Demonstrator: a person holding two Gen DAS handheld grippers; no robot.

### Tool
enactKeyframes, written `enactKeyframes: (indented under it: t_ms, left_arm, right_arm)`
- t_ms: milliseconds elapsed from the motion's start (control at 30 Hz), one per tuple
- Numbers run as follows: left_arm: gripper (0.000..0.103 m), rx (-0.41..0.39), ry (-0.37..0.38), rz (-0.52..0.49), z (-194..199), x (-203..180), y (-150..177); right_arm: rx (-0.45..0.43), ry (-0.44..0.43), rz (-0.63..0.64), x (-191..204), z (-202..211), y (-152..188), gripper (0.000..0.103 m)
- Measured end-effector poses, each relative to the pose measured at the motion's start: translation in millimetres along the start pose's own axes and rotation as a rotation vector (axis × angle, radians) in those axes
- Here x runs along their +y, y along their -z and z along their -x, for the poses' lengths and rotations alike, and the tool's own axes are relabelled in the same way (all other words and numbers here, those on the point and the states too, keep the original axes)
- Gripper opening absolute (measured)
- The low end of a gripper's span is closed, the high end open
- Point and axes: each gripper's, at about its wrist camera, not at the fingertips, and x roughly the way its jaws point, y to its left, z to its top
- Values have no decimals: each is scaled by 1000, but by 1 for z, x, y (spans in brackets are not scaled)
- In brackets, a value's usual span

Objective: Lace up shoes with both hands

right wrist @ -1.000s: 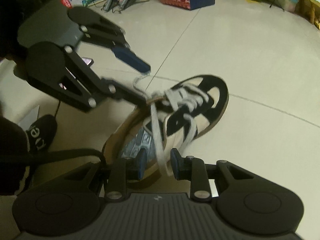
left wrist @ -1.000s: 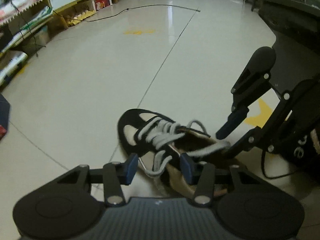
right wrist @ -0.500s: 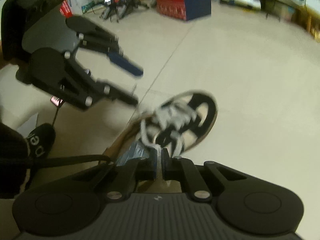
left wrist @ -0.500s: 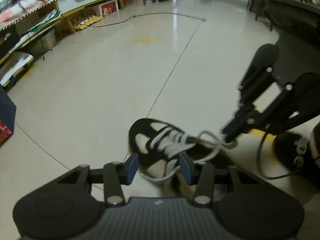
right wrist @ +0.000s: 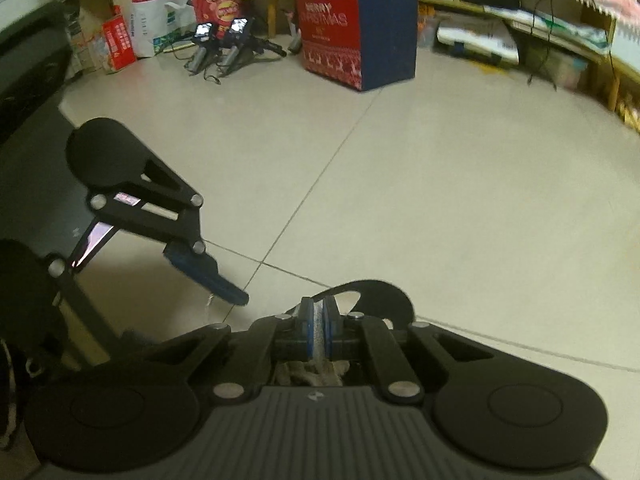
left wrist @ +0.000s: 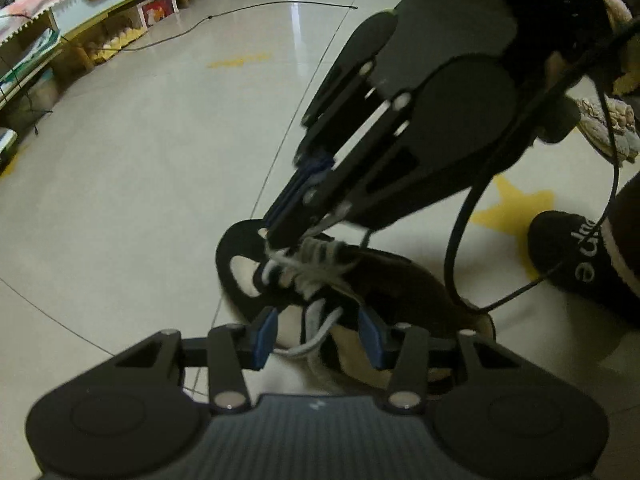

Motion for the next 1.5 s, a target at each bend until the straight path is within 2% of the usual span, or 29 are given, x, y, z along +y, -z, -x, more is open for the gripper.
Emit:
enactKeyframes:
  t_ms: [133,200,233,267,567,600,667,733,800,1000,1200,1333,1500]
  left_arm:
    - [35,22,0,-27,12,-5,6]
    - [35,19,5,-23,21,-2,12]
    - [35,21,11,2,21,0,16]
    - [35,24,10,17,19,2,18]
    - [34,18,-4,-47,4,-11,8]
    - [33,17,-12,-50,4,-13,8]
    - [24,15,-27,-33,9,-17,11]
    - [8,2,-41,14,11,-18,17]
    - [3,4,-53,74,8,-17,24]
    - [2,-30,-104,217,1,-17,32]
    - [2,-36,-138,401,-1,-5,38]
    - [2,-38,-146,463,5,-2,45]
    - [1,-39,-151,482,11,-10,53]
  right_arm:
    - [9,-17,-74,-4,5,5,9]
    - [3,-23,-94,-5,12,9,29]
    - [-2,-18,-105,-7,15,11,31]
    - [-2,-12,-117,-9,17,13,31]
    - [26,-3,-228,-21,29,21,31]
    - [29,-8,-226,-18,32,22,31]
    - [41,-11,-210,-12,38,25,31]
    - [48,-20,-194,-4,44,30,31]
    - [61,-37,-201,1,44,36,31]
    - [121,-72,-178,13,28,41,31]
    - [147,-7,-128,20,18,49,30]
    - [131,10,-127,21,20,53,30]
    - [123,9,-140,18,21,55,30]
